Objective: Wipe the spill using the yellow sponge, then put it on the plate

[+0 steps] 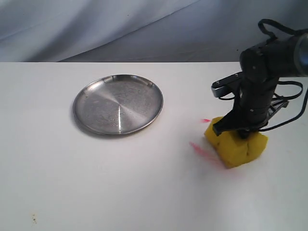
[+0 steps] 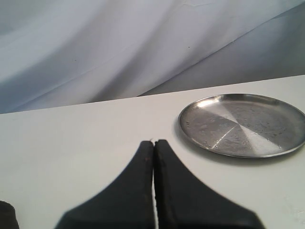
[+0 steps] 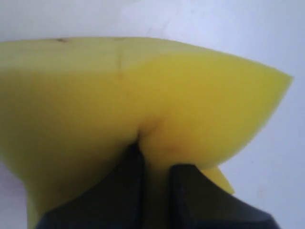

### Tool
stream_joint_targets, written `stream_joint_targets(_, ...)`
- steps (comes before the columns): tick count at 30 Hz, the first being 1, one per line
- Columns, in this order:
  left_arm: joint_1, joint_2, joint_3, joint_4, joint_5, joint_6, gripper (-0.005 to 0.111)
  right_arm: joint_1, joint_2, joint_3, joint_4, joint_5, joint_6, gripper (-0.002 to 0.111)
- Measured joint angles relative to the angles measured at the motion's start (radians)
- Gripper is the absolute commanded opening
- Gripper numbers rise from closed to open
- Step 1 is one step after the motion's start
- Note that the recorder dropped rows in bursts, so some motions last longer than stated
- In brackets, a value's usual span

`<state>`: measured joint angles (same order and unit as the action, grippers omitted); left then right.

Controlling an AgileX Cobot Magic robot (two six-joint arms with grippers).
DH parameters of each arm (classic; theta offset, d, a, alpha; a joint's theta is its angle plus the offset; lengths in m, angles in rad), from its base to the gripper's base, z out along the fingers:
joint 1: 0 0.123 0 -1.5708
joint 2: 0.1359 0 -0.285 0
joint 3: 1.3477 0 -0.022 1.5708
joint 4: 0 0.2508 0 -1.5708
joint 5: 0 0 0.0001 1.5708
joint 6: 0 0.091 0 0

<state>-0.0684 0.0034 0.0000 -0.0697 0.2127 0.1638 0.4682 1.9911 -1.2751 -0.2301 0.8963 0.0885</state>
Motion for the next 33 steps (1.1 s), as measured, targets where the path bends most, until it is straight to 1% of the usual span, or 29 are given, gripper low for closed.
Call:
stream_joint_targets(3, 0.0, 0.0, 0.0, 0.0, 0.0, 0.0, 0.0, 0.1, -0.006, 0.019, 0.024, -0.007, -0.034, 0.0)
stream_joint_targets(8, 0.0, 0.0, 0.0, 0.0, 0.0, 0.0, 0.0, 0.28, -0.011, 0.021, 0.131, -0.059, -0.088, 0.0)
stream_joint_targets(12, 0.0, 0.0, 0.0, 0.0, 0.0, 0.0, 0.0, 0.356, -0.012, 0.023, 0.209, -0.103, -0.12, 0.0)
stream_joint_targets(17, 0.0, 0.0, 0.0, 0.0, 0.0, 0.0, 0.0, 0.37, -0.011, -0.014, 0.472, -0.112, -0.269, 0.0)
stream_joint_targets(20, 0.0, 0.0, 0.0, 0.0, 0.0, 0.0, 0.0, 0.378, -0.005, -0.095, 0.599, -0.11, -0.33, 0.0)
stream_joint_targets(22, 0.0, 0.0, 0.0, 0.0, 0.0, 0.0, 0.0, 0.379, -0.005, -0.165, 0.643, -0.111, -0.345, 0.0)
stream_joint_targets(27, 0.0, 0.0, 0.0, 0.0, 0.0, 0.0, 0.0, 0.379, 0.011, -0.38, 0.652, -0.182, -0.329, 0.0)
stream_joint_targets(31, 0.0, 0.0, 0.0, 0.0, 0.0, 0.0, 0.0, 0.374, 0.099, -0.55, 0.558, -0.217, -0.21, 0.0)
stream_joint_targets(33, 0.0, 0.0, 0.0, 0.0, 0.0, 0.0, 0.0, 0.362, 0.179, -0.64, 0.496, -0.215, -0.138, 0.0)
